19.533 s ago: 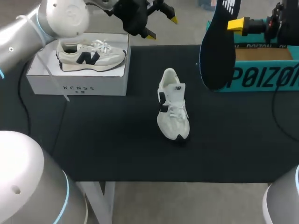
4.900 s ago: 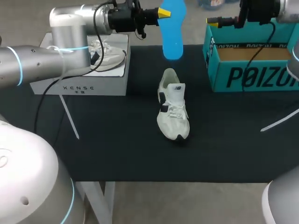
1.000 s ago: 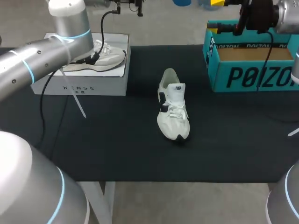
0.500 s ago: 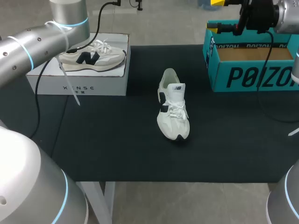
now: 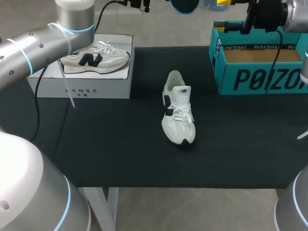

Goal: Take the shoe out of the shoebox, open the shoe tongue, remove and reinsert the insole, then place the shoe into the shoebox

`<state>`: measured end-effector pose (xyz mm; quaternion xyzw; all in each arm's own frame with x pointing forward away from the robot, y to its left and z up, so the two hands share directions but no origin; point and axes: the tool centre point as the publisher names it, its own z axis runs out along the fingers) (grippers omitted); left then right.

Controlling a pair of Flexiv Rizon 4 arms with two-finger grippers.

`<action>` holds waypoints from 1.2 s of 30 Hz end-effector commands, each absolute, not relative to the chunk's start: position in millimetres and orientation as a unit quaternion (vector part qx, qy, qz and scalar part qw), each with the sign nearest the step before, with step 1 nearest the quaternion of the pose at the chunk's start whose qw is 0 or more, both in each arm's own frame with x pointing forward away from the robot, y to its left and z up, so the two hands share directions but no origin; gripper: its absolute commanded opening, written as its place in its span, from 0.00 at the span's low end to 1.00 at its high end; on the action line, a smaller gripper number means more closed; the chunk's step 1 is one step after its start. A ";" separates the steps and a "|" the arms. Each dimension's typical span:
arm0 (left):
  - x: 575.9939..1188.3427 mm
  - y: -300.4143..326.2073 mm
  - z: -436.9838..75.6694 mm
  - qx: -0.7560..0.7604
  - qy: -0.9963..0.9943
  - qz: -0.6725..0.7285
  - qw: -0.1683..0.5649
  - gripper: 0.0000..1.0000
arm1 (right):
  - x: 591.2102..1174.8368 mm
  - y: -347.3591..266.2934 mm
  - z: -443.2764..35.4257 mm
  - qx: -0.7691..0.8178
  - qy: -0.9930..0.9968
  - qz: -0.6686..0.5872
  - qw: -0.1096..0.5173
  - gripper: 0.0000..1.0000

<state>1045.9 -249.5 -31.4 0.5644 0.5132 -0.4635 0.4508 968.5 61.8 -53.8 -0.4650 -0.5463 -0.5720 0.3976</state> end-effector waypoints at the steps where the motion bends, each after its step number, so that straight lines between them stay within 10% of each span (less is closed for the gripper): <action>1: 1033.9 -254.2 -32.5 0.568 0.490 -0.384 0.538 0.00 | 985.5 65.5 -45.3 -0.463 -0.559 -0.563 0.395 1.00; 13: 1019.7 -268.4 -37.9 0.535 0.491 -0.441 0.528 0.00 | 1014.0 74.3 -36.0 -0.455 -0.579 -0.562 0.377 1.00; 18: 1018.0 -272.8 -39.3 0.534 0.490 -0.443 0.527 0.00 | 1014.0 80.8 -36.7 -0.455 -0.586 -0.555 0.376 0.49; 36: 1029.3 -284.1 -46.8 0.536 0.490 -0.443 0.526 0.00 | 1001.6 102.7 -37.5 -0.451 -0.607 -0.526 0.388 0.29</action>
